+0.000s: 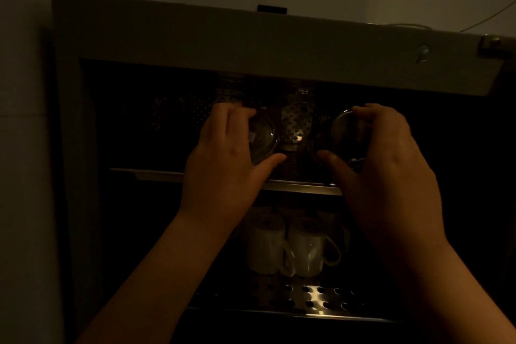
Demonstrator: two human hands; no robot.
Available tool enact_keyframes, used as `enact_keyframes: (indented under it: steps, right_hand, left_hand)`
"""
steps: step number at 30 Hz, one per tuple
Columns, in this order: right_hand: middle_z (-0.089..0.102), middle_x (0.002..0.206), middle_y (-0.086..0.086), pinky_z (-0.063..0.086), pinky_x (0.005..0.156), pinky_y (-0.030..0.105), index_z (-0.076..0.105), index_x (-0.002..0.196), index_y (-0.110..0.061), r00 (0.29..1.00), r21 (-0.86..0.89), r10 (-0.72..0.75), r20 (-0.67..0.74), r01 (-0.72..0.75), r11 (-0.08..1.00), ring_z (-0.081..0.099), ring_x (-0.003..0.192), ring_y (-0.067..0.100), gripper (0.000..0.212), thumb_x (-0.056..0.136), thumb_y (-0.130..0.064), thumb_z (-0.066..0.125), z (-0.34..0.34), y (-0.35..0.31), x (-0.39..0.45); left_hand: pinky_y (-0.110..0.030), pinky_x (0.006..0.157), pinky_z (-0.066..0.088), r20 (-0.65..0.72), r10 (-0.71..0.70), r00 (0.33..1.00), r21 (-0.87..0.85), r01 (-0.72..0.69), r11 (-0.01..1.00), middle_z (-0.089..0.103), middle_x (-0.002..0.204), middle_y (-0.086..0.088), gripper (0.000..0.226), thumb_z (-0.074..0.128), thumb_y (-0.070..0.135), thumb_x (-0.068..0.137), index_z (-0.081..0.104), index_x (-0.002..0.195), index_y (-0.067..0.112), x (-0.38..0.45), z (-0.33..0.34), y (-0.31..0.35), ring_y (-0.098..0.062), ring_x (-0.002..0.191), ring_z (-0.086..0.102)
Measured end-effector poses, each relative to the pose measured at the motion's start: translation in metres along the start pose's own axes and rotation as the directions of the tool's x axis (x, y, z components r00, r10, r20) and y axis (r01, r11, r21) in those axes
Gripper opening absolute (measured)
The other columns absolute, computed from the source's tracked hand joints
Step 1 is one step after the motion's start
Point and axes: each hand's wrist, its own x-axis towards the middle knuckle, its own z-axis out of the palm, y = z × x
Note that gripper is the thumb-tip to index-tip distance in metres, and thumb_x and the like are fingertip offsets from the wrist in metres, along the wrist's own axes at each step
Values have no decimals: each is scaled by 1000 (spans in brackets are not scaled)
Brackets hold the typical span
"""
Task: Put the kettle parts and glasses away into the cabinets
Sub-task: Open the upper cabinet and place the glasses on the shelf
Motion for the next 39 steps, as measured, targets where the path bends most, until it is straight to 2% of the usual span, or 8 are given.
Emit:
enact_keyframes:
  steps: [5, 9, 14, 17, 24, 28, 33, 39]
  right_hand:
    - [45, 136, 9, 50, 82, 44, 43, 128, -15, 999, -56, -11, 35, 13, 998, 51, 117, 28, 60, 78, -44, 57, 5, -1, 3]
    - [36, 138, 9, 53, 74, 48, 43, 131, -16, 999, -66, 5, 45, -3, 998, 55, 107, 28, 61, 79, -46, 56, 6, -3, 6]
    - [36, 136, 10, 53, 75, 46, 42, 134, -17, 997, -141, 23, 77, -12, 990, 57, 101, 27, 62, 82, -49, 48, 10, -3, 16]
    - [39, 135, 11, 51, 77, 44, 43, 135, -16, 996, -149, 32, 78, -20, 989, 56, 104, 30, 58, 85, -44, 52, 15, -3, 17]
    - [42, 133, 9, 51, 74, 38, 42, 130, -15, 999, -91, 21, 29, -19, 996, 55, 106, 24, 51, 86, -39, 55, 29, -4, 14]
    - [37, 139, 12, 45, 79, 38, 39, 134, -14, 997, -138, 41, 69, -31, 990, 47, 116, 30, 56, 86, -33, 60, 39, 3, 11]
    - [40, 132, 14, 41, 75, 36, 36, 134, -12, 985, -198, 112, 130, -85, 976, 48, 109, 33, 53, 89, -34, 55, 41, 13, 16]
    - [37, 138, 15, 43, 84, 39, 32, 139, -15, 958, -220, 189, 215, -142, 965, 46, 114, 34, 54, 92, -34, 52, 40, 15, 17]
  left_hand:
    - [-22, 69, 40, 19, -2, 1000, 10, 2, 1000, 51, 119, -8, 60, 64, 50, 71, 58, 119, 14, -1, 5, -5, -25, 104, 58]
    - [-28, 71, 44, 33, 26, 999, 52, -27, 998, 53, 122, -10, 58, 64, 50, 74, 60, 121, 16, 0, 7, -6, -27, 107, 57]
    - [-32, 69, 49, 52, -9, 999, 47, 7, 999, 51, 120, -10, 55, 58, 52, 79, 60, 121, 17, 5, 11, -9, -27, 104, 57]
    - [-31, 66, 47, 73, -12, 997, 79, 6, 997, 52, 117, -10, 54, 55, 53, 81, 60, 120, 17, 6, 15, -10, -29, 102, 57]
    - [-34, 71, 45, 101, -73, 992, 75, 65, 995, 52, 120, -10, 54, 57, 53, 84, 56, 123, 16, 10, 21, -12, -31, 105, 54]
    - [-31, 74, 39, 142, -107, 984, 86, 95, 992, 49, 125, -9, 54, 55, 53, 86, 51, 125, 16, 11, 22, -11, -29, 111, 49]
    - [-33, 80, 48, 260, -179, 949, 21, 179, 984, 46, 131, -7, 52, 51, 54, 88, 50, 129, 21, 21, 23, -12, -25, 111, 52]
    - [-36, 81, 49, 336, -200, 921, 34, 200, 979, 43, 135, -7, 53, 51, 54, 89, 47, 131, 21, 24, 26, -13, -28, 114, 50]
